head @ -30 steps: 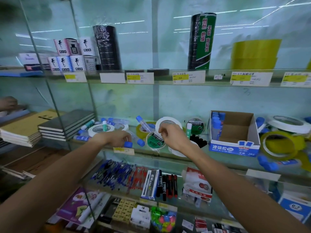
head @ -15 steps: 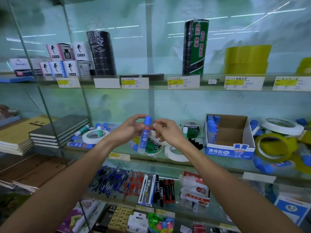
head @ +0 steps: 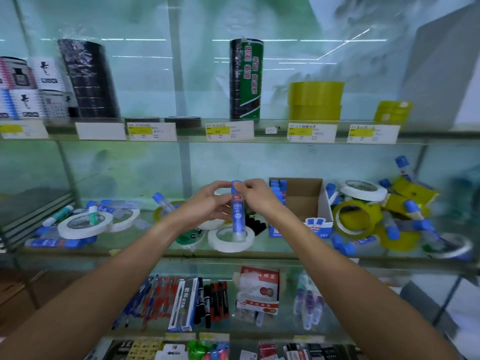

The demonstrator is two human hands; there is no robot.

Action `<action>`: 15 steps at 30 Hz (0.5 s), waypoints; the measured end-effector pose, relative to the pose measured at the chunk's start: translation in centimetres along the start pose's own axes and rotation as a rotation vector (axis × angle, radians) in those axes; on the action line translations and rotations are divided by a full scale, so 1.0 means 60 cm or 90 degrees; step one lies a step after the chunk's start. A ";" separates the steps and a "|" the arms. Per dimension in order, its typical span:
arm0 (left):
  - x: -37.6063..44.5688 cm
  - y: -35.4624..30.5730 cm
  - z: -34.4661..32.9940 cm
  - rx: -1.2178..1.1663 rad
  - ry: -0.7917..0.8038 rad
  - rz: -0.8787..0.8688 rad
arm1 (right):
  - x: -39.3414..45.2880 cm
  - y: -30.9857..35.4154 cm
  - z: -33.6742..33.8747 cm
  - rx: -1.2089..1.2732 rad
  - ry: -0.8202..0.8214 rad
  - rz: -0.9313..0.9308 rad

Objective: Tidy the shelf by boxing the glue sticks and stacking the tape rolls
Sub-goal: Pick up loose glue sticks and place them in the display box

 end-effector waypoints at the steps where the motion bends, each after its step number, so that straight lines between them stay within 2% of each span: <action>1: 0.004 -0.006 -0.014 0.065 -0.020 0.000 | 0.002 -0.004 0.019 -0.042 -0.010 -0.003; 8: 0.079 -0.031 -0.092 0.443 -0.173 -0.122 | 0.020 -0.034 0.149 -0.224 -0.119 -0.025; 12: 0.105 -0.035 -0.131 0.553 -0.155 -0.184 | 0.033 -0.052 0.184 -0.278 -0.173 0.002; 15: 0.121 -0.023 -0.139 0.635 -0.154 -0.181 | 0.040 -0.068 0.190 -0.295 -0.185 0.014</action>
Point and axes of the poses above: each hand's wrist, its own x-axis towards the middle knuckle, its own z-axis out of the back of the hand, y = z × x, the point moved 3 cm from there along x, towards the middle knuckle, and after that the axes turned 12 degrees about z, right-handed, at the moved point
